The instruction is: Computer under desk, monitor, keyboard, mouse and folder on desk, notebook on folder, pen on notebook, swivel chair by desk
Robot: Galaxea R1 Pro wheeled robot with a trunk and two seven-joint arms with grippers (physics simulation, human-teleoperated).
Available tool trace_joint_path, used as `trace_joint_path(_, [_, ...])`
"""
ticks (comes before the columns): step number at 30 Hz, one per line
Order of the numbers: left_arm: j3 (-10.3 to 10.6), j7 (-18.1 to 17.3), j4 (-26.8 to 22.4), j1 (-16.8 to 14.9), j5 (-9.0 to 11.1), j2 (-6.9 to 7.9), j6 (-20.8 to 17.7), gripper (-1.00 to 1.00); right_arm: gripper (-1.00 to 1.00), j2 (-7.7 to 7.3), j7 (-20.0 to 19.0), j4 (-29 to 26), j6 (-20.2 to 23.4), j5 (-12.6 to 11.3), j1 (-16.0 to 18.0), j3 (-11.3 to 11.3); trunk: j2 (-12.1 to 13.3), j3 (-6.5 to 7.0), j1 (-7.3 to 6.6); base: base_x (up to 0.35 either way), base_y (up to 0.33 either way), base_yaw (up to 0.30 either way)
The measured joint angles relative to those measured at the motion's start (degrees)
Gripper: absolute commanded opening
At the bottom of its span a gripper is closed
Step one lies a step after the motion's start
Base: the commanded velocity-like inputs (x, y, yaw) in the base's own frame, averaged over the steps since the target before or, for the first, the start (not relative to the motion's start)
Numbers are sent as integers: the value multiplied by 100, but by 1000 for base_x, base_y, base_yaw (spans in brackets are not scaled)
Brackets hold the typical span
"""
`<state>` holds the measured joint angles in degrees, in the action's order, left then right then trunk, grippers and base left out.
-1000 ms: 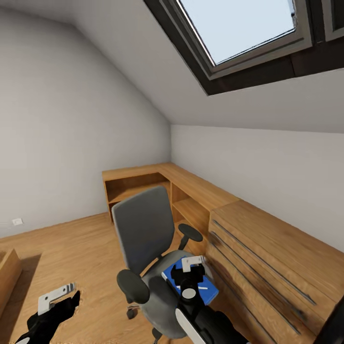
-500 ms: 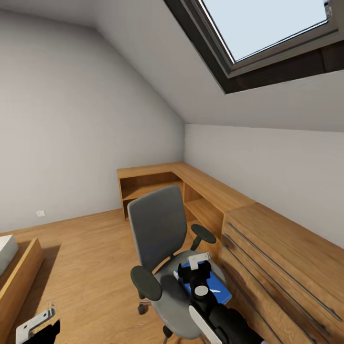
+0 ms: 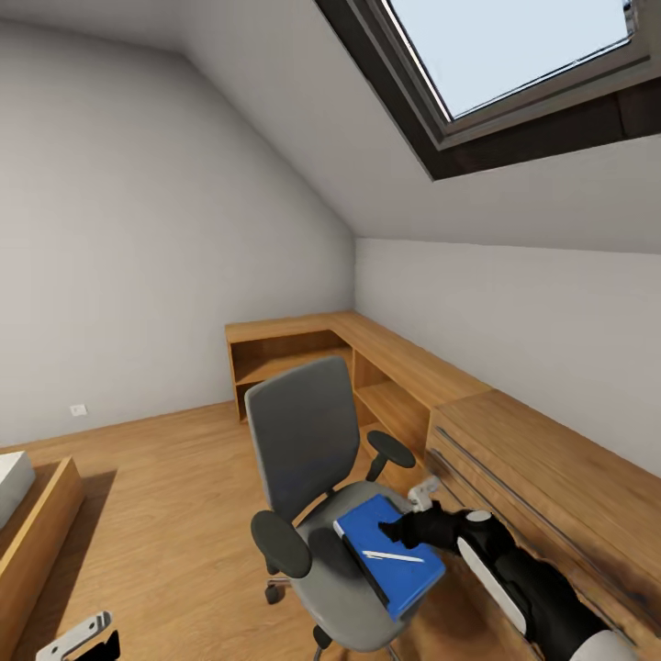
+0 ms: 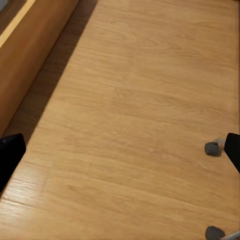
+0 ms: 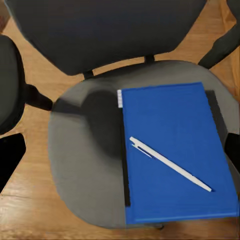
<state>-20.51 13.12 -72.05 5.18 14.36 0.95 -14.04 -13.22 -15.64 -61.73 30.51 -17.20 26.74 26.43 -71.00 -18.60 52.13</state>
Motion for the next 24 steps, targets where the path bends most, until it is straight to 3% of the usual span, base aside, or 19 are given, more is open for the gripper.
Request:
trace_joint_path(1, [8, 0, 10, 0, 1, 0, 11, 100, 100, -120, -523, 36, 74, 253, 25, -59, 0, 0, 0, 0, 0, 0])
trace_joint_path(2, [15, 3, 65, 0, 2, 0, 22, 100, 100, -243, -1279, 219, 67, 796, 51, -104, 0, 0, 0, 0, 0, 0])
trace_joint_path(3, [18, 5, 99, 0, 0, 0, 29, 100, 100, -271, -1510, 430, -12, 1069, 58, -88, 0, 0, 0, 0, 0, 0])
trace_joint_path(4, [19, 6, 112, 0, -2, -2, 31, 100, 100, -275, -1591, 555, -66, 1196, 61, -73, 0, 0, 0, 0, 0, 0])
trace_joint_path(6, [20, 6, 146, 0, -2, -7, 42, 100, 100, -222, -1773, 1017, -360, 1738, 67, -7, 0, 0, 0, 17, -15, 0])
trace_joint_path(9, [26, 8, 200, 0, -1, -1, 43, 100, 100, -156, -1821, 1203, -579, 2033, 71, 4, 0, 0, -2, 112, -91, 0])
trace_joint_path(15, [30, 6, 274, 0, -1, 0, 48, 100, 100, -114, -1850, 1312, -701, 2196, 73, 29, 0, 0, -2, 209, -155, 0])
trace_joint_path(24, [30, 1, 299, 0, 1, 4, 49, 100, 100, -17, -1837, 1350, -726, 2245, 73, 21, 0, 0, -1, 168, -72, 0])
